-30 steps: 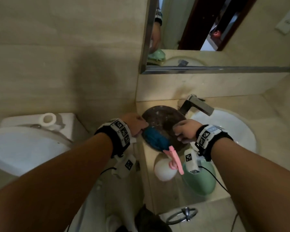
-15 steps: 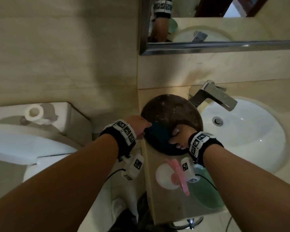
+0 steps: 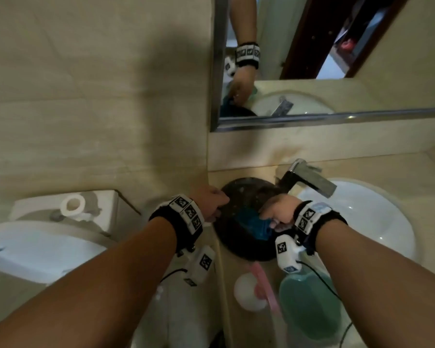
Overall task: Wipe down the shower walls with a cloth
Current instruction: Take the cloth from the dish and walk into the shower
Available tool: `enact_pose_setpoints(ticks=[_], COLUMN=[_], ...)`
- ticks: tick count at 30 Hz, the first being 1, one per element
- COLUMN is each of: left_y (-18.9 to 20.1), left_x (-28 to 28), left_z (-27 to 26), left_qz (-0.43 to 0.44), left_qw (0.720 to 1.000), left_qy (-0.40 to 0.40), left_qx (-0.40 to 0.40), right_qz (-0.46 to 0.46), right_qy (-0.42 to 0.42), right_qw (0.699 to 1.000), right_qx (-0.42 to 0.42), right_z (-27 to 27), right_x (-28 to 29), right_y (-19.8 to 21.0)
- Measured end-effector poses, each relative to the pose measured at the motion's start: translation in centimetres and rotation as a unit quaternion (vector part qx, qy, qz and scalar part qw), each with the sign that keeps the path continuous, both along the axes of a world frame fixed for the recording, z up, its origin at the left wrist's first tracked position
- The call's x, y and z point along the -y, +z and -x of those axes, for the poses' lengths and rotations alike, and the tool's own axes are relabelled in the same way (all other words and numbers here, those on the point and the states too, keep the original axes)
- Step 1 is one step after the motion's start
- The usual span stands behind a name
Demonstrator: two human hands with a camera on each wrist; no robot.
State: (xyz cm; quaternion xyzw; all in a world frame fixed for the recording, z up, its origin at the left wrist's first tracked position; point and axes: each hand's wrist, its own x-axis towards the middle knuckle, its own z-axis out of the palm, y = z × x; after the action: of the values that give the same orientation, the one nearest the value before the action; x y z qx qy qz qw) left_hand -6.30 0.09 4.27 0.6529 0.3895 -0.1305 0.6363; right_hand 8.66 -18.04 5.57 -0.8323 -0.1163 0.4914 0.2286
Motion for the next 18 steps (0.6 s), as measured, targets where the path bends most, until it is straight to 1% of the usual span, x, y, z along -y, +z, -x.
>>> enact_pose_setpoints(ticks=[2,4,6,7,10,11,14,16,18], left_y=[2.1,4.7,7.6,8.8,11.4,12.5,15.3,17.2,18.6], left_x=[0.5,1.1,1.9,2.5,4.8,5.8,8.2,9.6,11.0], left_z=[-0.3,-0.5,-0.1,0.3,2.7,3.8,6.6,8.1,9.1], left_qz=[0.002,0.021,0.061,0.052,-0.081,-0.109,-0.164,-0.204,-0.221], left_qw=[0.999,0.995,0.986,0.981,0.956,0.945,0.905,0.879,0.862], left_qy=[-0.019,-0.050,-0.091,-0.124,-0.189,-0.207,-0.273,-0.307,-0.327], left_qx=[0.038,0.078,0.124,0.140,0.210,0.230,0.282,0.301,0.317], right_qz=[-0.043,-0.093,-0.151,-0.174,-0.223,-0.233,-0.261,-0.268,-0.278], right_qy=[-0.072,-0.141,-0.218,-0.250,-0.292,-0.301,-0.324,-0.335,-0.352], right_qw=[0.996,0.985,0.963,0.952,0.928,0.923,0.907,0.900,0.890], right_qx=[0.014,0.030,0.038,0.041,0.057,0.060,0.067,0.073,0.077], right_z=[0.0,0.7,2.5,3.7,8.0,9.5,13.3,15.4,17.1], right_x=[1.0,2.4,3.9,4.7,6.7,7.4,9.4,10.8,12.5], right_y=[3.0,6.1,9.4,10.9,14.9,16.0,18.7,20.0,21.1])
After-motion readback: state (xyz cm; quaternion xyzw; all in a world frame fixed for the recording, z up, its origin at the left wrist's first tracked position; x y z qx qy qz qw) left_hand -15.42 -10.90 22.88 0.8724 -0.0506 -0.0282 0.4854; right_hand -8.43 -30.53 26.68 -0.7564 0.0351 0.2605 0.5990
